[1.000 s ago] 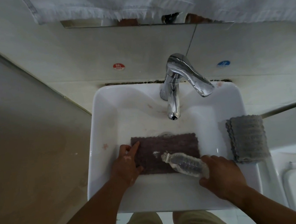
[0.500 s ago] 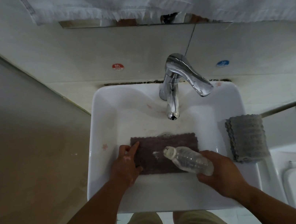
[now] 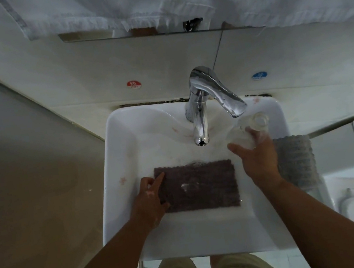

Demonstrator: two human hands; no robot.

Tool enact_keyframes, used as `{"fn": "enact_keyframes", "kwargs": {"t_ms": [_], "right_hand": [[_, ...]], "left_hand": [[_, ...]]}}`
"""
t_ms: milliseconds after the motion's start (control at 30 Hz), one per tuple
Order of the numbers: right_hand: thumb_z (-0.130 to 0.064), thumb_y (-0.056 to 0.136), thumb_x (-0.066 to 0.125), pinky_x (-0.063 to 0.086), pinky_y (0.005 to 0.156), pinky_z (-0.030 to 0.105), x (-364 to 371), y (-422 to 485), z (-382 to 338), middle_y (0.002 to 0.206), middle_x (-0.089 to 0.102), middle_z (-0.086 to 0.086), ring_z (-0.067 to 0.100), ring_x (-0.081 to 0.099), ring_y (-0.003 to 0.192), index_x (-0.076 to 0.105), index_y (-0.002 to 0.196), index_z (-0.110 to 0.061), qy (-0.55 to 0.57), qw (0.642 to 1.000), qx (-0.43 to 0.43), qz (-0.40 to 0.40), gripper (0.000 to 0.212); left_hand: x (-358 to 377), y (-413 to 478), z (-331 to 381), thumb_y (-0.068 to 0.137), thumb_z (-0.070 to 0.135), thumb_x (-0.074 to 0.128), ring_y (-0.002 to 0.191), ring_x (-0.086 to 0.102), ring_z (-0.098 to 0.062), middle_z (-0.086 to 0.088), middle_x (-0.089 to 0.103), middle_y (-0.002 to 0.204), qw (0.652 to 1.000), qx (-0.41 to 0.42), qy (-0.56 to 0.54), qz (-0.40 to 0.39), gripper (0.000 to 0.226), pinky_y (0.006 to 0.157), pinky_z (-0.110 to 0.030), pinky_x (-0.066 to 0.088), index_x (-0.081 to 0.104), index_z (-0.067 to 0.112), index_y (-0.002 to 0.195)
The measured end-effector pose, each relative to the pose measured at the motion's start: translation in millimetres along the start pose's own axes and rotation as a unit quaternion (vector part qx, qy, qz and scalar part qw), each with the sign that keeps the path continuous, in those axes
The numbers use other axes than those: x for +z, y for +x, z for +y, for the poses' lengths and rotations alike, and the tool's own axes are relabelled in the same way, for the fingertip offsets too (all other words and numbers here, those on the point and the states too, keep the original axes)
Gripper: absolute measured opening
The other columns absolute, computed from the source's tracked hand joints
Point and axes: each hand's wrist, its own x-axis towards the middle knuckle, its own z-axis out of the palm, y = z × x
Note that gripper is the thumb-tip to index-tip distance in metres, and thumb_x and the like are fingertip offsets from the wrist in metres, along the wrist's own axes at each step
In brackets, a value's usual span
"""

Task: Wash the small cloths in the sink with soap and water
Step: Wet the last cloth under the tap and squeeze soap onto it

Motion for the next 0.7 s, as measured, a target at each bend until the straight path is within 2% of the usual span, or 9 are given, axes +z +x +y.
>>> {"fn": "enact_keyframes", "kwargs": {"t_ms": [133, 267, 333, 367, 433, 533, 600, 667, 700], "right_hand": [[-0.008, 0.072, 0.088, 0.045, 0.067, 0.002, 7, 18, 10, 0.092, 0.064, -0.018, -0.013, 0.063, 0.080, 0.061, 0.108, -0.021, -0.014, 0.999, 0.011, 0.029, 0.047], [-0.010, 0.073, 0.088, 0.042, 0.072, -0.002, 11, 20, 16, 0.099, 0.058, -0.026, -0.023, 0.057, 0.085, 0.055, 0.113, -0.025, -0.008, 0.999, 0.014, 0.049, 0.054], [-0.011, 0.073, 0.088, 0.044, 0.077, -0.001, 12, 20, 20, 0.102, 0.059, -0.024, -0.022, 0.057, 0.089, 0.053, 0.115, -0.024, -0.024, 0.998, 0.013, 0.057, 0.056], [-0.013, 0.073, 0.089, 0.048, 0.083, 0.005, 12, 19, 24, 0.104, 0.063, -0.018, -0.015, 0.060, 0.094, 0.053, 0.117, -0.022, -0.026, 0.998, 0.018, 0.061, 0.058], [-0.014, 0.073, 0.089, 0.055, 0.093, 0.027, 11, 13, 29, 0.119, 0.065, -0.001, 0.008, 0.064, 0.107, 0.049, 0.129, -0.016, -0.018, 0.996, 0.046, 0.069, 0.068], [-0.014, 0.080, 0.081, 0.048, 0.103, 0.039, 13, -9, 38, 0.133, 0.057, 0.007, 0.021, 0.055, 0.121, 0.044, 0.140, -0.011, -0.087, 0.990, 0.089, 0.066, 0.071], [-0.013, 0.084, 0.076, 0.045, 0.108, 0.041, 14, -28, 50, 0.137, 0.056, 0.008, 0.023, 0.055, 0.121, 0.047, 0.142, -0.012, -0.144, 0.987, 0.065, 0.030, 0.065], [-0.010, 0.085, 0.072, 0.036, 0.112, 0.031, 15, -44, 61, 0.142, 0.052, 0.007, 0.024, 0.050, 0.128, 0.052, 0.141, -0.016, -0.234, 0.970, -0.002, -0.069, 0.059], [-0.012, 0.085, 0.072, 0.032, 0.112, 0.029, 14, -49, 67, 0.148, 0.046, 0.004, 0.024, 0.043, 0.134, 0.051, 0.142, -0.020, -0.293, 0.947, -0.037, -0.128, 0.062]], "left_hand": [[0, 0, 0, 0.081, 0.031, 0.080, 0.108, 0.059, -0.022, 0.001, 0.030, 0.139, 1.000, -0.002, 0.001, 0.004, 0.094, 0.091, -0.032, 0.054, 0.025, 0.034, 0.157], [0, 1, -1, 0.080, 0.031, 0.080, 0.108, 0.059, -0.023, 0.001, 0.030, 0.139, 1.000, -0.003, -0.002, 0.002, 0.094, 0.090, -0.033, 0.055, 0.025, 0.035, 0.156], [0, 1, -1, 0.080, 0.032, 0.080, 0.108, 0.059, -0.023, 0.001, 0.030, 0.139, 1.000, -0.004, -0.004, 0.001, 0.094, 0.090, -0.035, 0.056, 0.026, 0.035, 0.156], [0, 1, -2, 0.080, 0.032, 0.080, 0.107, 0.059, -0.023, 0.001, 0.029, 0.139, 1.000, -0.006, -0.003, -0.002, 0.094, 0.090, -0.036, 0.056, 0.025, 0.036, 0.156], [0, 0, -2, 0.080, 0.034, 0.078, 0.106, 0.059, -0.023, 0.002, 0.028, 0.139, 1.000, -0.008, -0.001, -0.005, 0.094, 0.089, -0.036, 0.056, 0.024, 0.036, 0.156], [1, -1, 1, 0.084, 0.039, 0.073, 0.105, 0.061, -0.024, 0.001, 0.030, 0.139, 1.000, -0.010, -0.003, 0.012, 0.086, 0.087, -0.037, 0.057, 0.026, 0.035, 0.156], [1, -3, 8, 0.091, 0.042, 0.066, 0.104, 0.061, -0.024, -0.001, 0.033, 0.138, 0.999, -0.016, -0.009, 0.035, 0.076, 0.088, -0.037, 0.057, 0.027, 0.035, 0.156], [0, -4, 16, 0.095, 0.040, 0.063, 0.103, 0.062, -0.025, -0.001, 0.035, 0.137, 0.998, -0.025, -0.015, 0.057, 0.073, 0.087, -0.037, 0.055, 0.026, 0.036, 0.157], [0, -5, 19, 0.095, 0.039, 0.062, 0.102, 0.062, -0.025, -0.001, 0.035, 0.137, 0.998, -0.032, -0.011, 0.061, 0.072, 0.087, -0.038, 0.055, 0.026, 0.036, 0.157]]}}
